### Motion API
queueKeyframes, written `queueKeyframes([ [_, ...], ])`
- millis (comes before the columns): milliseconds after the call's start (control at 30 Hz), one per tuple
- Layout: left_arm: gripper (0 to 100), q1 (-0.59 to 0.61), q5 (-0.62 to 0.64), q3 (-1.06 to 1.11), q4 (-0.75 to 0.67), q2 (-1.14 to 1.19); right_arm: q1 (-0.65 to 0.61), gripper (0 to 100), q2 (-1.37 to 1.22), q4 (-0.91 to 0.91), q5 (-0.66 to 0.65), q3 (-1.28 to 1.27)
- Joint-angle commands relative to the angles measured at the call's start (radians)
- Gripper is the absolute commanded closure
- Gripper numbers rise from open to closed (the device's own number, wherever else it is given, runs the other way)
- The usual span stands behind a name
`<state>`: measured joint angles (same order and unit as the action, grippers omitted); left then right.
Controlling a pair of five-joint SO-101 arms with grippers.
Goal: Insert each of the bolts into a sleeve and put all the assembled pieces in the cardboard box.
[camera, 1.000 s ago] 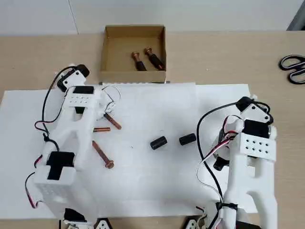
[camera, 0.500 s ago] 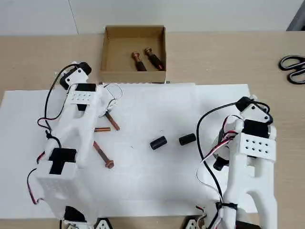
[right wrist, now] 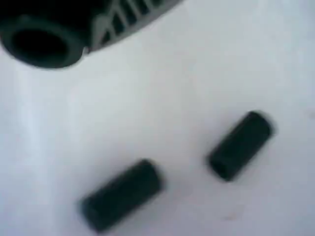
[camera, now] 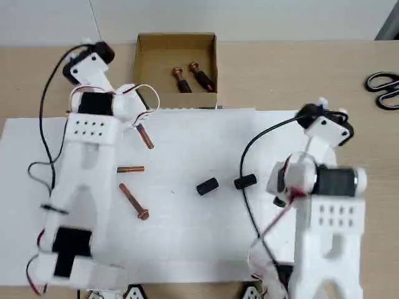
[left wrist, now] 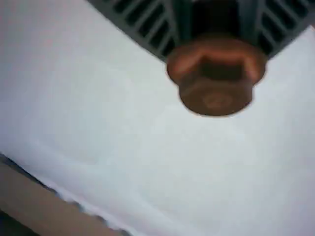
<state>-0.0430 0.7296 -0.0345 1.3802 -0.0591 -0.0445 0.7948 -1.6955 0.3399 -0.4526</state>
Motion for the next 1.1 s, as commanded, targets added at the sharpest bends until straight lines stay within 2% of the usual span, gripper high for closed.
queueKeyframes([
  [0, 100, -0.002, -0.029, -0.050, 0.072, -0.181, -0.097, 99.6, 0.199, -0.007, -0.012, 0.048],
  [100, 100, 0.003, -0.068, -0.050, 0.127, -0.285, -0.137, 99.6, 0.297, -0.015, -0.034, 0.044],
  [333, 100, -0.003, -0.094, -0.044, 0.189, -0.503, -0.143, 99.6, 0.533, 0.021, -0.123, -0.084],
  [467, 100, -0.003, -0.130, 0.070, 0.170, -0.646, -0.143, 99.6, 0.674, 0.090, -0.275, -0.221],
  [700, 100, 0.006, -0.135, 0.463, -0.002, -0.987, -0.166, 99.6, 0.886, 0.292, -0.377, -0.485],
  [1067, 100, -0.006, -0.135, 0.955, -0.313, -1.452, -0.440, 99.6, 1.020, 0.521, -0.390, -0.796],
])
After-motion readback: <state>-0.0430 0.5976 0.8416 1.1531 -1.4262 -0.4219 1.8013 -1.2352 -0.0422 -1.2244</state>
